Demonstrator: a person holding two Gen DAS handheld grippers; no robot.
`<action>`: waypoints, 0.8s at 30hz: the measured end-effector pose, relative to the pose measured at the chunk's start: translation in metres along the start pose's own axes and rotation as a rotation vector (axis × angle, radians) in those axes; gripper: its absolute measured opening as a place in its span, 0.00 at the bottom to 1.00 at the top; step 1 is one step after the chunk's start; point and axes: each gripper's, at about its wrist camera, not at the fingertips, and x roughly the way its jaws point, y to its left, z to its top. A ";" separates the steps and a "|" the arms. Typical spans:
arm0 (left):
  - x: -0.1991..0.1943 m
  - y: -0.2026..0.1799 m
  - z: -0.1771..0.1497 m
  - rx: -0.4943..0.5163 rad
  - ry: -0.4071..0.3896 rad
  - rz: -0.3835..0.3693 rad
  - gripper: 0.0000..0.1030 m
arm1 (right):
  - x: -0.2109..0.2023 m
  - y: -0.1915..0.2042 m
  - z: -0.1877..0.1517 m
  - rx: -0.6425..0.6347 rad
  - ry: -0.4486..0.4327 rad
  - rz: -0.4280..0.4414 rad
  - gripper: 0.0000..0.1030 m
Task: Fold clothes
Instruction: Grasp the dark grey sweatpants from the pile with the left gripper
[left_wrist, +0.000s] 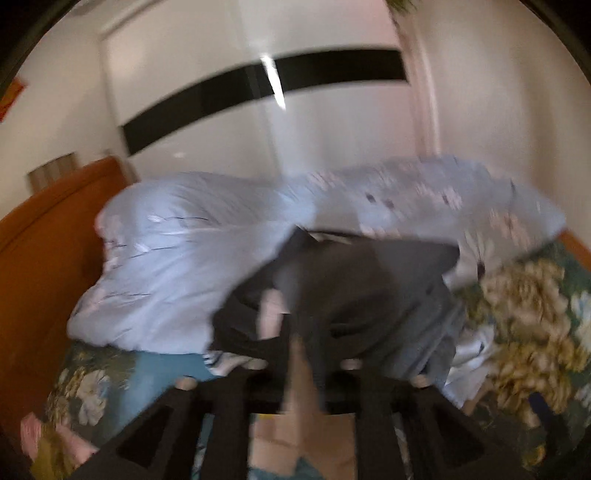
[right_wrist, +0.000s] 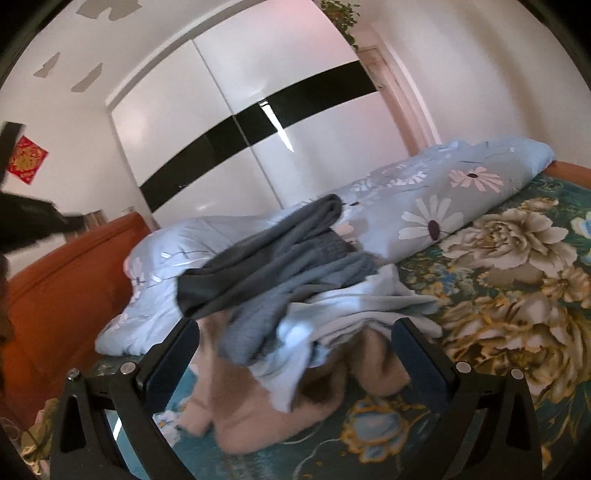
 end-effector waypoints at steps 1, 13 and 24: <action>0.021 -0.019 -0.001 0.035 0.010 -0.008 0.44 | 0.005 -0.006 0.000 0.012 0.013 -0.011 1.00; 0.122 -0.096 0.027 0.197 -0.017 0.120 0.48 | 0.035 -0.059 -0.011 0.202 0.151 -0.022 1.00; -0.016 0.019 0.110 -0.098 -0.241 0.301 0.04 | 0.037 -0.044 -0.013 0.145 0.168 0.002 1.00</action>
